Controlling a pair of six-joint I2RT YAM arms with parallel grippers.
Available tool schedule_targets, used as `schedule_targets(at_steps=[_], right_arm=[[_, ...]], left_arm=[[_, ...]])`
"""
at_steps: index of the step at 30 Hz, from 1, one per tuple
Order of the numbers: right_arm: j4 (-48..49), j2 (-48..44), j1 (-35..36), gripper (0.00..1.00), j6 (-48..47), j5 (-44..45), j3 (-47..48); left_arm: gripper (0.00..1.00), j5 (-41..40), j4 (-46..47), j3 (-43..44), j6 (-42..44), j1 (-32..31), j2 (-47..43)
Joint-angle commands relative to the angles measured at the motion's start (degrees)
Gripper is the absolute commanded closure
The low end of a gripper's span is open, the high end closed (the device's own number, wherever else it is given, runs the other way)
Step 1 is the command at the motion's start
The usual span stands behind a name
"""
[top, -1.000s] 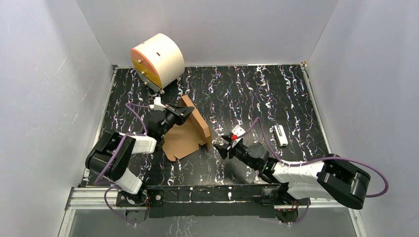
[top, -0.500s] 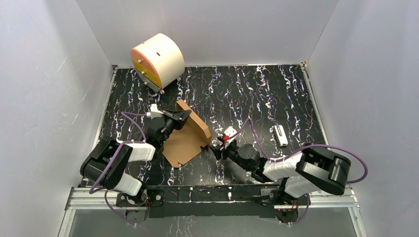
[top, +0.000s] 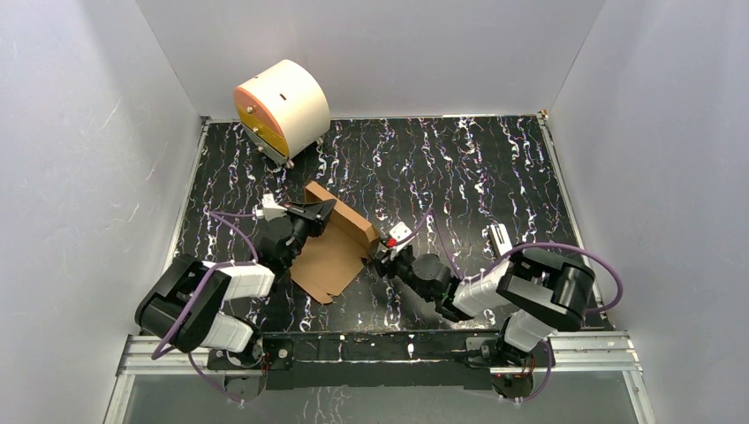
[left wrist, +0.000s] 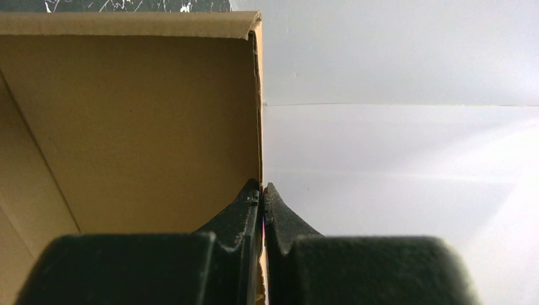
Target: Fold the paper box
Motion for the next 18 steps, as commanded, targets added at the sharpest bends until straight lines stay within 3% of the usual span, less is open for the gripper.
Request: schedule_targets(at_steps=[1, 18], right_arm=[[8.92, 3.47, 0.01, 0.46, -3.95, 2.89, 2.67], [10.41, 8.32, -3.66, 0.50, -7.68, 0.96, 10.26]], left_arm=[[0.99, -1.49, 1.09, -1.44, -0.14, -1.26, -2.78], [0.99, -7.61, 1.18, -5.49, -0.74, -6.22, -7.76]])
